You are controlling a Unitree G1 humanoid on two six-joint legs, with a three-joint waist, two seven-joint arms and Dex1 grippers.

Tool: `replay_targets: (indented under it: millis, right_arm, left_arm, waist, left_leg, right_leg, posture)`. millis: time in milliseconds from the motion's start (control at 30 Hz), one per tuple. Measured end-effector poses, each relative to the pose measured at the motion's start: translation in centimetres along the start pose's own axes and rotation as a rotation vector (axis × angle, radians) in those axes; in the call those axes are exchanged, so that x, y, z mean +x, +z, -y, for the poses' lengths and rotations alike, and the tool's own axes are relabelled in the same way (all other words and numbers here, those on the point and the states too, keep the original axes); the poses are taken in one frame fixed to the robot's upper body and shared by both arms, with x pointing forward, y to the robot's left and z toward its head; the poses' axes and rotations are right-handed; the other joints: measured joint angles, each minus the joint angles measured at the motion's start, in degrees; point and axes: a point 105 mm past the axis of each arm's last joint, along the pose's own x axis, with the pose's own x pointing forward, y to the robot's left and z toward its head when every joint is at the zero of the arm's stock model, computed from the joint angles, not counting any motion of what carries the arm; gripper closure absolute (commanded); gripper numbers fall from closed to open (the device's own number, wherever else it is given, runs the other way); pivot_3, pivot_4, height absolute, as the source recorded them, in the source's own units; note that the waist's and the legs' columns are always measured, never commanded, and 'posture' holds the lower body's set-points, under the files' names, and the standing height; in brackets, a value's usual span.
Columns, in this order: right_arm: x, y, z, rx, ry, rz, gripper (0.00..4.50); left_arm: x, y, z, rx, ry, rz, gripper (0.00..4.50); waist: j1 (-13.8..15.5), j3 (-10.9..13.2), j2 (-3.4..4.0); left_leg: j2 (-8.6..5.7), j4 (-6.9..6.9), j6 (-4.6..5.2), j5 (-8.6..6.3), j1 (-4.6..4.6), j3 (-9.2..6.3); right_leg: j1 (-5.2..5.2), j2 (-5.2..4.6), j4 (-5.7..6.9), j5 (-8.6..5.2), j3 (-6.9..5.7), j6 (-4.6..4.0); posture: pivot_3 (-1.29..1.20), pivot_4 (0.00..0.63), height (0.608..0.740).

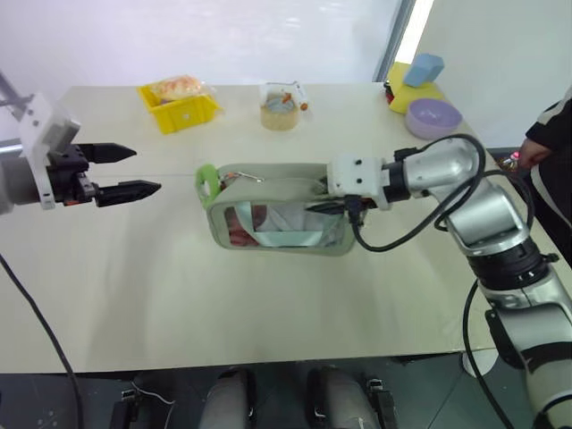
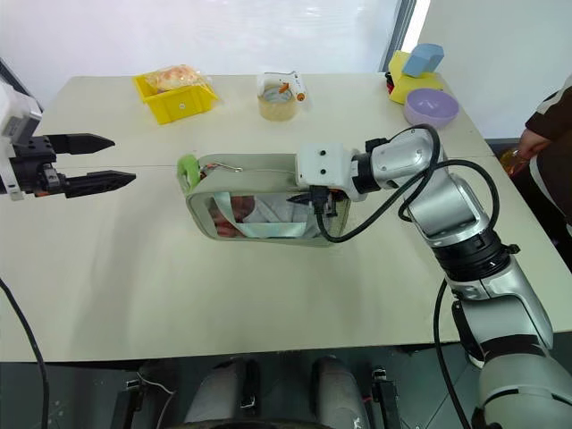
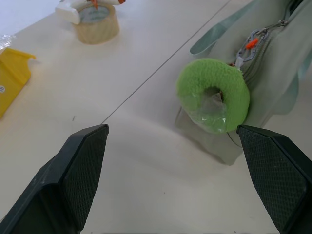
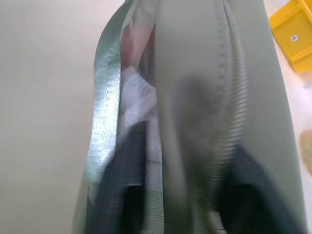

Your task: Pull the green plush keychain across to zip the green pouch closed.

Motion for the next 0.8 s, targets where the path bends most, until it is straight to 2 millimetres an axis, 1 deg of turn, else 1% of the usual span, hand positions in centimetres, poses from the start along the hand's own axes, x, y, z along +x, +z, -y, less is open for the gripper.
replay_targets:
  millis: [100, 233, 367, 433, 500, 567, 667, 800]
  right_arm:
    - [-1.2, 0.4, 0.3, 0.038, -0.003, 0.026, 1.36]
    - [-3.2, 1.0, 1.0, 0.056, -0.034, 0.037, 1.36]
    - [-5.7, 2.0, 2.4, 0.058, -0.103, 0.034, 1.36]
    - [-6.4, 1.9, 2.2, 0.059, -0.109, 0.015, 1.36]
    - [-6.8, 1.5, 1.5, 0.083, -0.097, 0.000, 1.36]
    - [-7.0, 0.7, 0.3, 0.123, -0.076, -0.023, 1.36]
    - [-6.0, -0.1, -1.4, 0.165, -0.042, -0.025, 1.36]
    - [-5.4, -1.0, -1.4, 0.137, -0.070, -0.049, 1.36]
  left_arm:
    - [0.0, 0.0, 0.0, 0.000, -0.001, -0.001, 0.00]
    - [0.0, -0.1, 0.0, -0.002, -0.001, -0.001, 0.00]
    - [0.3, 0.0, -0.1, -0.003, -0.012, 0.009, 0.00]
    - [0.6, -0.1, -0.2, -0.006, -0.019, 0.002, 0.00]
    - [0.7, -0.1, -0.2, -0.004, -0.025, 0.005, 0.00]
    - [0.7, 0.0, -0.3, 0.000, -0.022, 0.007, 0.00]
    - [0.7, -0.1, -0.4, -0.004, -0.022, 0.004, 0.00]
    - [1.2, 0.2, -0.3, 0.006, -0.040, 0.007, 0.00]
  waist:
    - [0.1, 0.0, 0.01]
    - [0.1, 0.0, 0.01]
    - [0.1, 0.0, 0.02]
    - [0.1, 0.0, 0.02]
    - [0.1, 0.0, 0.01]
    - [0.2, 0.0, 0.01]
    - [0.0, 0.0, 0.01]
    - [0.1, 0.0, 0.01]
  left_leg:
    - [0.00, 0.00, 0.03, -0.02, -0.04, 0.00]
    - [-0.01, 0.07, 0.06, -0.03, -0.05, 0.00]
    - [0.00, 0.06, 0.09, -0.05, -0.05, 0.00]
    - [0.00, 0.07, 0.11, -0.07, -0.06, 0.02]
    - [0.00, 0.08, 0.12, -0.07, -0.06, 0.02]
    - [0.00, 0.08, 0.13, -0.08, -0.06, 0.00]
    - [0.00, 0.13, 0.14, -0.08, -0.04, 0.01]
    - [0.00, 0.13, 0.15, -0.09, -0.06, 0.00]
  right_leg:
    - [0.00, 0.00, 0.01, 0.00, -0.01, 0.00]
    - [0.00, -0.02, -0.01, 0.00, -0.03, 0.00]
    - [0.00, 0.00, -0.01, 0.00, -0.04, 0.00]
    - [0.00, 0.00, -0.01, 0.00, -0.04, 0.00]
    - [0.00, 0.00, -0.01, 0.00, -0.04, 0.00]
    - [0.00, 0.00, -0.02, 0.00, -0.04, 0.00]
    - [0.01, -0.01, -0.01, 0.00, -0.03, 0.00]
    - [0.00, 0.03, -0.02, -0.01, -0.03, 0.01]
  posture:
    - [0.00, 0.150, 0.739]
    - [0.00, 0.150, 0.739]
    - [0.00, 0.150, 0.739]
    - [0.00, 0.150, 0.739]
    - [0.00, 0.150, 0.739]
    - [0.00, 0.150, 0.739]
    - [0.00, 0.150, 0.739]
    - [0.00, 0.150, 0.739]
